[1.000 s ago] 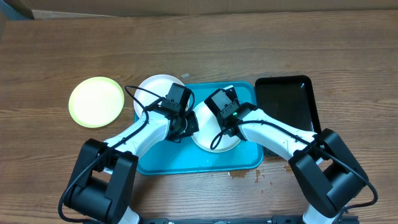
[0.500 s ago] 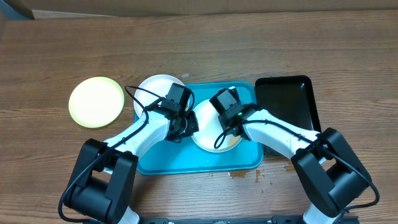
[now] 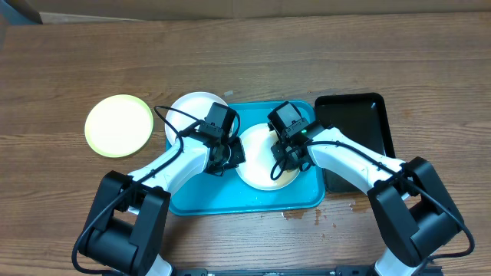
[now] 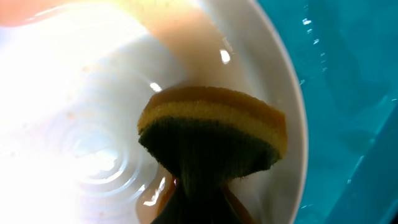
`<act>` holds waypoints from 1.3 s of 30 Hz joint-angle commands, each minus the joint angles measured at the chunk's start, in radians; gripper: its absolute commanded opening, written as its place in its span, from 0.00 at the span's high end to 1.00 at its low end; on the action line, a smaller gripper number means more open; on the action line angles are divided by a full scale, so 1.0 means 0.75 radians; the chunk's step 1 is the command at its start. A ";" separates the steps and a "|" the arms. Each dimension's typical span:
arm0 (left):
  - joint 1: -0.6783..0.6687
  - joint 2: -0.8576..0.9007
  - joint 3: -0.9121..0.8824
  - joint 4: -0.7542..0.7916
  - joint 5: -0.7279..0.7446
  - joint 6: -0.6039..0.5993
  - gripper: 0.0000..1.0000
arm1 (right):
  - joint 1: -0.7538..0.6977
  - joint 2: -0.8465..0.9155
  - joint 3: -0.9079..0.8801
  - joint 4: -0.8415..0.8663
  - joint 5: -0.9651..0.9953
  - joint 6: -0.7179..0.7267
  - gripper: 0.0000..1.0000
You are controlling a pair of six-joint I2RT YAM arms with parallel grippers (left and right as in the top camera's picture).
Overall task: Clean dirty plates on tray and stack at the side
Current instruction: 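Scrub the white plate with the sponge while the left gripper holds it, then return the sponge to the black tray, release it, and raise the right arm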
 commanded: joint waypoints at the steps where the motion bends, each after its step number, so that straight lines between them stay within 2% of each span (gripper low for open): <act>1: 0.002 0.019 -0.022 -0.004 -0.019 0.006 0.96 | 0.008 0.023 0.025 -0.019 -0.116 -0.014 0.96; 10: 0.002 0.019 -0.022 -0.004 -0.019 0.006 0.96 | 0.007 0.023 0.104 -0.021 -0.136 0.055 0.95; 18: 0.002 0.019 -0.022 -0.005 -0.019 0.006 0.96 | -0.001 0.022 0.258 -0.004 -0.224 0.092 0.93; 22: 0.002 0.019 -0.022 -0.010 -0.020 0.007 0.96 | -0.056 0.022 0.370 -0.079 -0.224 0.094 0.93; 26: 0.002 0.019 -0.022 -0.009 -0.019 0.017 0.95 | -0.169 0.022 0.517 -0.262 -0.224 0.122 0.96; 30: 0.002 0.019 -0.022 -0.009 -0.020 0.017 0.88 | -0.327 0.021 0.606 -0.445 -0.214 0.122 0.96; 35: 0.002 0.019 -0.022 -0.003 -0.020 0.017 0.78 | -0.567 0.021 0.604 -0.596 -0.214 0.121 0.96; 39: 0.002 0.019 -0.022 0.007 -0.020 0.016 0.71 | -0.716 0.021 0.568 -0.610 -0.214 0.121 0.96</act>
